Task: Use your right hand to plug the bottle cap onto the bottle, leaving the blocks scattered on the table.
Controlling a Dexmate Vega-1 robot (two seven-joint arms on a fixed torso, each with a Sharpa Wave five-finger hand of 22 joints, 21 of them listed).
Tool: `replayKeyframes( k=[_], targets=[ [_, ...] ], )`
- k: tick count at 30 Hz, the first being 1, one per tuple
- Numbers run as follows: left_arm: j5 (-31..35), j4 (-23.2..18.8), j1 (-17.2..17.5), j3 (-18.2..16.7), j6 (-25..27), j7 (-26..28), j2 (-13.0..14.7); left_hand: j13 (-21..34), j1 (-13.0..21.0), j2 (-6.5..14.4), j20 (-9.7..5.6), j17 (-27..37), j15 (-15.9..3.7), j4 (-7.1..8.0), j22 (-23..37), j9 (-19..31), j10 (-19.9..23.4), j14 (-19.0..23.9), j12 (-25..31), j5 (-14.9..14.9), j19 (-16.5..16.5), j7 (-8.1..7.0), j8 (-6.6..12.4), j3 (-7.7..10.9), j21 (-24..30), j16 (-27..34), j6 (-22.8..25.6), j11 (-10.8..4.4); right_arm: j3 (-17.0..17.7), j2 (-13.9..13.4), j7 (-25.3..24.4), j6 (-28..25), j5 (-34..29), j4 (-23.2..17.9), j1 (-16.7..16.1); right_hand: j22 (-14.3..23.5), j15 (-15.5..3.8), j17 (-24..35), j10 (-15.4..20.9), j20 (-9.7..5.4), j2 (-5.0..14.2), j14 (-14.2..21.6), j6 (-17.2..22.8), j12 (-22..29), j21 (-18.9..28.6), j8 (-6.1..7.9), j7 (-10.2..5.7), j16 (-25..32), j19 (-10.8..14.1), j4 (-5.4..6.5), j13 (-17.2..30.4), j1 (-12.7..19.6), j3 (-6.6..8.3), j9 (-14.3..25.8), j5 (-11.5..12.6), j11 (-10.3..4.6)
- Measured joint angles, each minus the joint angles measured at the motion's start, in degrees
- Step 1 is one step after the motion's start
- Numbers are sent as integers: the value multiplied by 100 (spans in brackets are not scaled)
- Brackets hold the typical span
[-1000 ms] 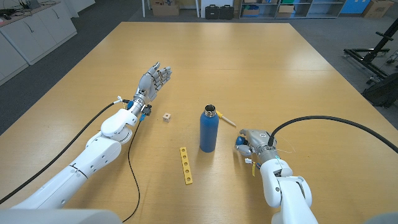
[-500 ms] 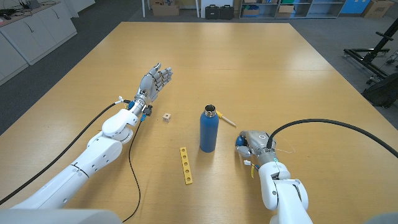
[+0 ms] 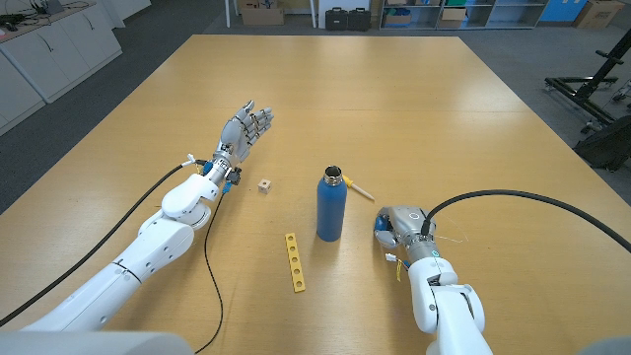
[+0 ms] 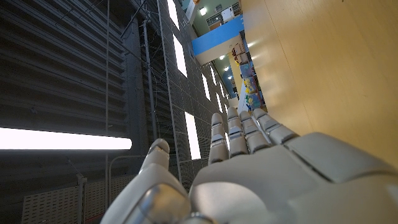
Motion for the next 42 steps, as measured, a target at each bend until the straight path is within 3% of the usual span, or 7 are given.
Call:
replayKeyframes(
  k=[10, 23, 28, 32, 33, 34, 42],
  targets=[
    [-20, 21, 15, -8, -24, -38, -5, 0, 0, 0, 0, 0, 0, -26, 0, 0, 0, 0, 0, 0, 0, 0, 0, -26, 0, 0, 0, 0, 127, -131, -684, 40, 436, -134, -125, 0, -121, -81, 501, -89, -45, 697, 310, 1, 148, 168, 311, 122, 440, 19, -38, 45, -18, -38, -50, 315],
    [-20, -9, 6, -10, -6, -41, 19, 0, 0, 0, 0, 0, 0, -25, 0, 0, 0, 0, -27, 0, 0, 0, 0, -25, 0, 0, -1, 0, 483, -247, -2066, 271, 1446, -321, -397, -1, -154, -107, 702, -101, -33, 884, 397, -48, 192, 230, 399, 122, 612, 19, -41, 33, -18, -37, -94, 355],
    [-18, -47, 22, -31, 2, -22, 42, 0, 0, 0, 0, 0, 0, -25, 0, 0, 0, 0, -40, 0, 0, 1, 0, -25, 0, 0, -1, 0, 828, -253, -2873, 678, 2537, -457, -563, -1, -185, -107, 703, -111, -33, 915, 397, -49, 233, 230, 398, 122, 663, 19, -44, 33, -18, -37, -97, 356],
    [-12, -81, 45, -54, 9, -4, 60, 0, 0, 0, 0, 0, 0, -25, 0, 0, 0, 0, -40, 0, 0, 1, 0, -25, 0, 0, -1, 0, 1086, -251, -3050, 809, 2863, -555, -648, -1, -185, -107, 703, -111, -33, 915, 397, -85, 233, 230, 398, 122, 663, 19, -45, 33, -18, -37, -117, 355],
    [-9, -81, 45, -54, 9, -2, 60, 0, 0, 0, 0, 0, 0, -25, 0, 0, 0, 0, -40, 0, 0, 1, 0, -25, 0, 0, -1, 0, 1162, -250, -3050, 809, 3272, -583, -667, -1, -185, -107, 703, -111, -33, 915, 396, -86, 233, 230, 398, 122, 663, 19, -44, 33, -18, -37, -118, 355],
    [-8, -97, 57, -63, 10, 0, 70, 0, 0, 0, 0, 0, 0, -25, 0, 0, 0, 0, -40, 0, 0, 1, 0, -25, 0, 0, -1, 0, 1221, -250, -3380, 1118, 3626, -608, -681, -1, -185, -107, 704, -111, -33, 915, 396, -101, 233, 230, 398, 100, 663, 19, -45, 33, -18, -37, -118, 355],
    [8, -140, 94, -98, 7, 25, 99, 0, 0, 0, 0, 0, 0, -25, 0, 0, 0, 0, -40, 0, 0, 1, 0, -25, 0, 0, -1, 0, 1801, -274, -3571, 1720, 5049, -790, -698, 27, -174, -107, 720, -89, -34, 860, 394, -186, 233, 234, 396, 42, 640, 34, -49, 34, -33, -36, -120, 312]
  ],
)
